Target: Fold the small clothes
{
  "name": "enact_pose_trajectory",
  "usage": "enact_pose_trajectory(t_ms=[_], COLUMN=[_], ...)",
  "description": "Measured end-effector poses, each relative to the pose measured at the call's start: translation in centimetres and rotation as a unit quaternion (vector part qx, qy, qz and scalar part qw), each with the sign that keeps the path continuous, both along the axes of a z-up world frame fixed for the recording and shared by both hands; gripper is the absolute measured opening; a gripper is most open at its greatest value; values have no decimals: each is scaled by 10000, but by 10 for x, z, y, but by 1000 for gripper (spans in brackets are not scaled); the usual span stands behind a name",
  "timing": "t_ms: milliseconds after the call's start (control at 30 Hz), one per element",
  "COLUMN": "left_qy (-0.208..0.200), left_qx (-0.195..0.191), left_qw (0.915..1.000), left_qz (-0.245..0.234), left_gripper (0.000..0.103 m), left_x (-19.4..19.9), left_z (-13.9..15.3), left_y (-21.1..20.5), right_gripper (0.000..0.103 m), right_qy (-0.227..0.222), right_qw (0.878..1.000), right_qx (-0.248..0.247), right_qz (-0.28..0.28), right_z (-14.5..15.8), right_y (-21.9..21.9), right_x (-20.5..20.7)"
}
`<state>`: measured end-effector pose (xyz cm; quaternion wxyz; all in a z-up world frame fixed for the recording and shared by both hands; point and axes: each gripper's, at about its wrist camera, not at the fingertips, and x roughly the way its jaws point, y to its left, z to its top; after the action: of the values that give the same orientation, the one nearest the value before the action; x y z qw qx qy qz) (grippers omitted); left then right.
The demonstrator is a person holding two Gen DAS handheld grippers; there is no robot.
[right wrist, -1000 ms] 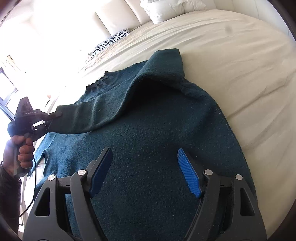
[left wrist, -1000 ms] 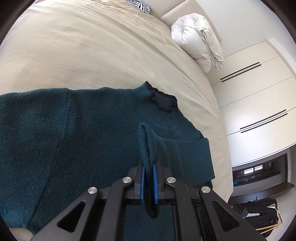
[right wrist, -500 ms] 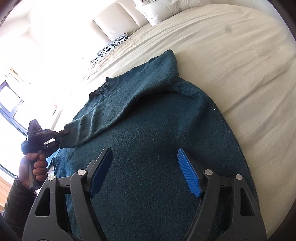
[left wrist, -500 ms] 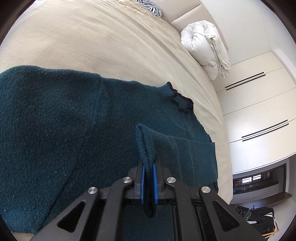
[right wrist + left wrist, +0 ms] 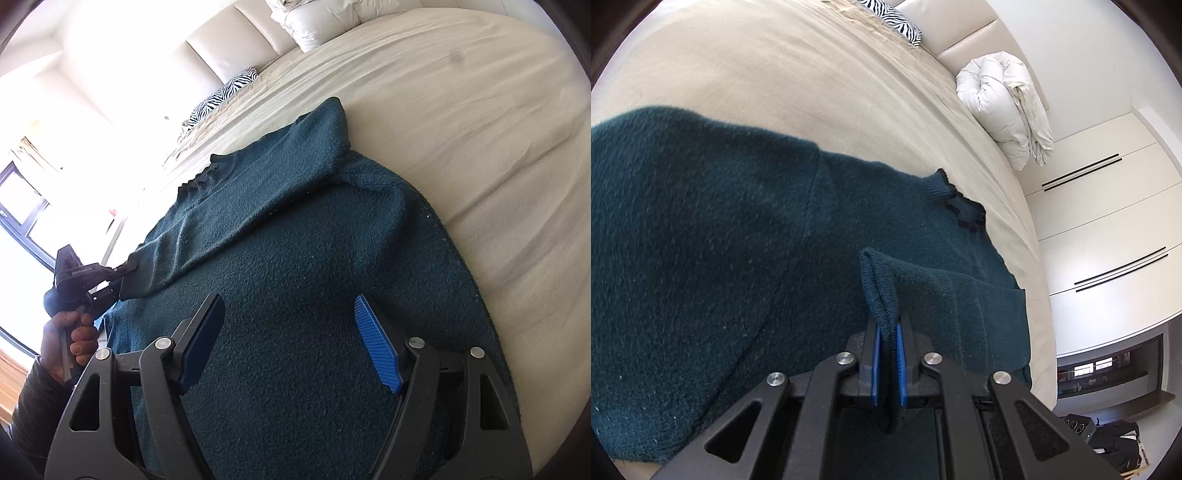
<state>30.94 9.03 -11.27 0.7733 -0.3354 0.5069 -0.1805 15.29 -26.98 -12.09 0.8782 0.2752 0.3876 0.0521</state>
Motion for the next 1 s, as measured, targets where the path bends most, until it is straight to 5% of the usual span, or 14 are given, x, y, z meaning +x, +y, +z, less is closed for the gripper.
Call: enact_pose_trajectory(t_ms=[233, 500, 600, 800, 1000], left_qy=[-78, -254, -391, -415, -634], left_qx=[-110, -164, 3, -220, -316], left_qw=[9999, 9995, 9992, 9989, 9974], left_qz=[-43, -9, -113, 52, 110], left_gripper=[10, 10, 10, 11, 11], left_x=[1, 0, 2, 4, 7], left_z=[-8, -11, -4, -14, -13], left_y=[4, 6, 2, 10, 15], right_gripper=[72, 68, 49, 37, 34], right_qy=[169, -33, 246, 921, 790], right_qw=[9972, 9855, 9814, 9759, 9693], right_qx=[722, 1525, 1794, 1895, 2307], right_qz=[81, 743, 644, 572, 306], right_z=[18, 54, 43, 5, -8], right_y=[-21, -54, -67, -79, -105], right_x=[10, 86, 121, 172, 198])
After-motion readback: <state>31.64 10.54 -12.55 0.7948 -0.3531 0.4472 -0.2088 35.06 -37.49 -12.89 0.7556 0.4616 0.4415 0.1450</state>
